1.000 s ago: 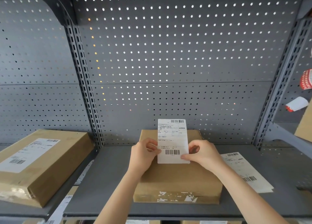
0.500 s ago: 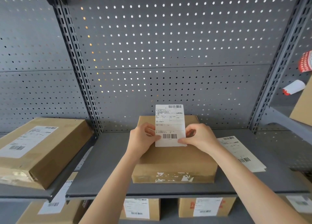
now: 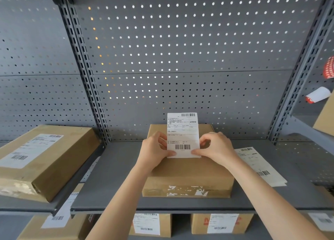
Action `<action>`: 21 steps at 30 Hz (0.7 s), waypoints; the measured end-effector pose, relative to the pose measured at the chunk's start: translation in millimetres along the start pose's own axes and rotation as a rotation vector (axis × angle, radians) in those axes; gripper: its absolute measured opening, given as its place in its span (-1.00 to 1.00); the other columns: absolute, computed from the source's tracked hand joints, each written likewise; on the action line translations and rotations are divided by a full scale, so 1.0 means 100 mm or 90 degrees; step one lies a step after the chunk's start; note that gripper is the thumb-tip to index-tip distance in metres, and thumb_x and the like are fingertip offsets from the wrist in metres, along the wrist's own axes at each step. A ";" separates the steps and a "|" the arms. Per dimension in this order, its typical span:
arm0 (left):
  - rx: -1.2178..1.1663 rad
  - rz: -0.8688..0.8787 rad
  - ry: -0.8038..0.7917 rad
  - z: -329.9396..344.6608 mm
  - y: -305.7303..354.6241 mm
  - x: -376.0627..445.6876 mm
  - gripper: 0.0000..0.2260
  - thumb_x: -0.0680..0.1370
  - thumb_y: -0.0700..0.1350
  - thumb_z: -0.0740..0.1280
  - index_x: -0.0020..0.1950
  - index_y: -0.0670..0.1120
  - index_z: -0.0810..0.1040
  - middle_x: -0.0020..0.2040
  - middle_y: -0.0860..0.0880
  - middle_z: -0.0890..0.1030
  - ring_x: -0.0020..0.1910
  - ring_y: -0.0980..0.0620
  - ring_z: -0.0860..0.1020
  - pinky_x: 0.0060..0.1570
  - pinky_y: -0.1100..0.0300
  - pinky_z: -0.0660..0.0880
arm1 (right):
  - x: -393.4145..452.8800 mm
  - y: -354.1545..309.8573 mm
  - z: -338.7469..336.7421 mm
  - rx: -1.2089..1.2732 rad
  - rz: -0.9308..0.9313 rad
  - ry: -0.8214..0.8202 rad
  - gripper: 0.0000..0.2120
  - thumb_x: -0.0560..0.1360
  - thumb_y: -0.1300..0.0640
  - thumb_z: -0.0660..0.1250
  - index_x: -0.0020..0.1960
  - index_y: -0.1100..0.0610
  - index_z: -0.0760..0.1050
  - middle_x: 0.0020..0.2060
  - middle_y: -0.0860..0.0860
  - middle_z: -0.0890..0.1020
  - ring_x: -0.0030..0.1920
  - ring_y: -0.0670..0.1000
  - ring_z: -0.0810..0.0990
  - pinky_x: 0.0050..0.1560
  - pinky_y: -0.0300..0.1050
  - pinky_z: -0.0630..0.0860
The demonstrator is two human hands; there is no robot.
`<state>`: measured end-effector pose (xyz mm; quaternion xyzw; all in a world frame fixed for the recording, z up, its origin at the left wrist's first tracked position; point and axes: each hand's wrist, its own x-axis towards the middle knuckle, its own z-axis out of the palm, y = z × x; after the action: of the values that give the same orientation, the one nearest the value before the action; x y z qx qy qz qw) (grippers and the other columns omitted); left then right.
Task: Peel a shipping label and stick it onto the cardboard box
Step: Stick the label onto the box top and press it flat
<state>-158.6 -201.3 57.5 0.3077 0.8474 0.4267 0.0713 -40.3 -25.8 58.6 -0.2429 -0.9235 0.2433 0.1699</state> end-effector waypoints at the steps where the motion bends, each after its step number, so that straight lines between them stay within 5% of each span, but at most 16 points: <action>1: 0.000 0.000 -0.003 0.00 0.00 0.00 -0.58 0.27 -0.14 0.59 0.03 -0.07 0.50 -0.11 0.03 0.63 -0.21 0.13 0.58 -0.29 0.41 0.41 | 0.00 -0.01 -0.01 -0.004 -0.002 0.003 -0.72 0.20 -0.22 0.51 -0.21 -0.12 0.54 -0.14 -0.17 0.61 0.00 -0.04 0.48 -0.02 -0.01 0.43; 21: 0.000 0.019 -0.026 -0.02 -0.03 0.05 -0.49 0.29 -0.12 0.58 0.15 -0.02 0.45 -0.03 0.05 0.58 -0.22 0.18 0.53 -0.25 0.40 0.43 | 0.01 0.00 -0.02 0.031 0.007 -0.011 -0.57 0.21 -0.18 0.53 0.01 -0.08 0.55 -0.07 -0.14 0.55 0.05 -0.03 0.41 0.03 -0.03 0.40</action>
<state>-164.5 -200.8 57.1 0.3293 0.8410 0.4214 0.0822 -40.0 -24.2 60.5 -0.2416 -0.9174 0.2688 0.1665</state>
